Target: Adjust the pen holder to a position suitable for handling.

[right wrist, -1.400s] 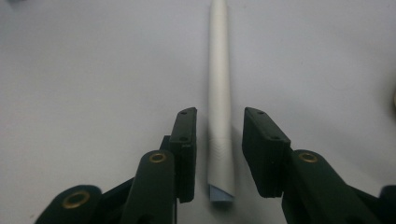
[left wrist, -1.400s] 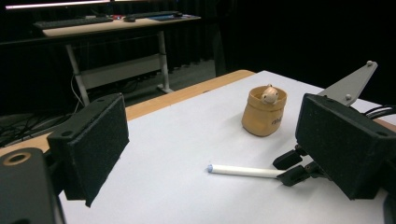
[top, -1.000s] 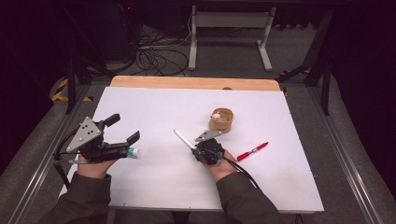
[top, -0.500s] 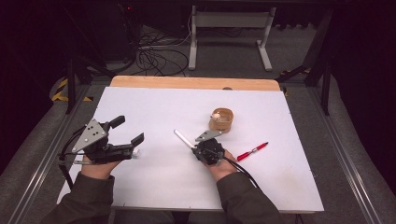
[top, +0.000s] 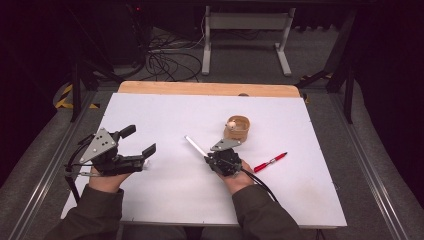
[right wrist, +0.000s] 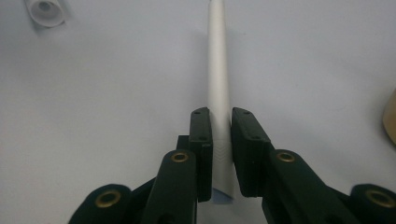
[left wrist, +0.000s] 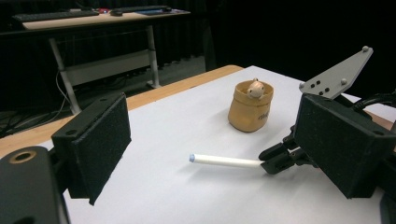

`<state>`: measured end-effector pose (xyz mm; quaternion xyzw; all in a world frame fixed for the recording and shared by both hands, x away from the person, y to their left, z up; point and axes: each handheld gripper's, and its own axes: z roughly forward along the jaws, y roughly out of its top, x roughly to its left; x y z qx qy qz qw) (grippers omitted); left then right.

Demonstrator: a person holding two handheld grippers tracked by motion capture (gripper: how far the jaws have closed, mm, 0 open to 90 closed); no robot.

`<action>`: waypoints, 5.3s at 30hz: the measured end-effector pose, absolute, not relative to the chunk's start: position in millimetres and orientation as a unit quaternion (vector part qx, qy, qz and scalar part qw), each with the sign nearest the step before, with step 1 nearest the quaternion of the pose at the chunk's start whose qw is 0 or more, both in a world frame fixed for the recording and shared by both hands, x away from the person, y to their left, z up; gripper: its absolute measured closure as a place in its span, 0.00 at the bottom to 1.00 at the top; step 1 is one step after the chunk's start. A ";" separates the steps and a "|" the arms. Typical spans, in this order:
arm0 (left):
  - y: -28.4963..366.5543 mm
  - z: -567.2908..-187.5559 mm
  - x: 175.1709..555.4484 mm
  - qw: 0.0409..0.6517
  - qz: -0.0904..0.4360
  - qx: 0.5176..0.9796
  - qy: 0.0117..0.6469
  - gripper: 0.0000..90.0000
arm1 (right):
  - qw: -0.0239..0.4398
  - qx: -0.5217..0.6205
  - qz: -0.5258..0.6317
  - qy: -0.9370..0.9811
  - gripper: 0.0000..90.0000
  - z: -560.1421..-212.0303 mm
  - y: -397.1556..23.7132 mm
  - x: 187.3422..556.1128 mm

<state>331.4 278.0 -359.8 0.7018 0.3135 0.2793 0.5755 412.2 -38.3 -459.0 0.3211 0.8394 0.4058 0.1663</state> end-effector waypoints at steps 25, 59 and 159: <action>267.1 -365.4 332.6 0.574 0.264 0.710 0.310 0.13 | 0.206 0.269 0.506 0.793 0.88 -420.0 -37.2 384.8; 255.2 -374.8 334.1 0.598 0.219 0.712 0.296 0.25 | 0.222 0.148 0.589 0.763 0.88 -393.3 -5.7 337.1; 236.2 -377.8 323.6 0.627 0.185 0.710 0.261 0.66 | 0.185 0.116 0.611 0.761 0.88 -404.9 5.7 337.9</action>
